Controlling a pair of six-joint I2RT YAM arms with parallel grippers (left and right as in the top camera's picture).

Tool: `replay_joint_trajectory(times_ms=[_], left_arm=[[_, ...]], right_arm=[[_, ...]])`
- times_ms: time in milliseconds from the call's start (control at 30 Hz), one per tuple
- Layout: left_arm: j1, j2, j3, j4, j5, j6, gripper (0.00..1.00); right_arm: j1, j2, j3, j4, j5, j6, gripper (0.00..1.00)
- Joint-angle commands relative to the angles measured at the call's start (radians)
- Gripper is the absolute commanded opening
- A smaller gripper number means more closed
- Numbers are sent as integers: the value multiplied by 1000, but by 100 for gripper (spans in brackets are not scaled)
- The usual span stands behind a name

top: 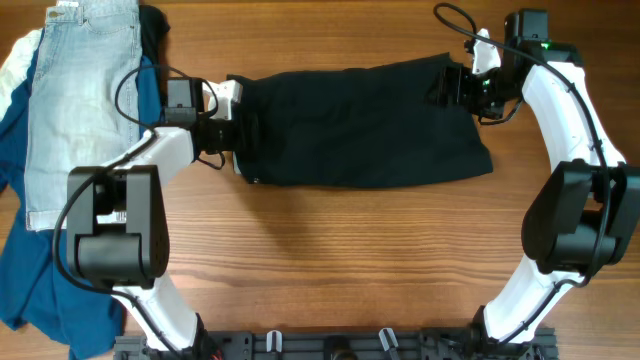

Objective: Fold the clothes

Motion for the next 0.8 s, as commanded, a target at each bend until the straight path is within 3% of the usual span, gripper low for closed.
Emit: replay_joint_trajectory(times_ms=[0,33,67,167,233,333,367,433,767], left_arm=[[-11,56,-26,-6,-17,-78,28],[-3,56,-26,-1,-18,-91,10],[7,56,-25,1,-21,-120,4],[84,9,32,-133,-20,-159,4],[110,-30,79,-228,-21,-142,4],[130,-95,220,-467,-82,-51,4],[129,-99,267,-534,-127,-38,4],[128,-99,357,-638,-233,-38,4],[127,-117,614,-890,-409,10,4]], right_arm=[[-2,-7,10,4,5,5,93],[4,-7,10,9,5,5,92],[10,-7,10,14,5,5,91],[52,-6,8,30,-37,8,73],[82,-6,8,37,-37,31,66],[145,-5,5,75,-37,39,55],[160,-2,1,83,-36,54,45],[175,11,-30,116,-37,93,8],[179,89,-235,322,-98,186,4]])
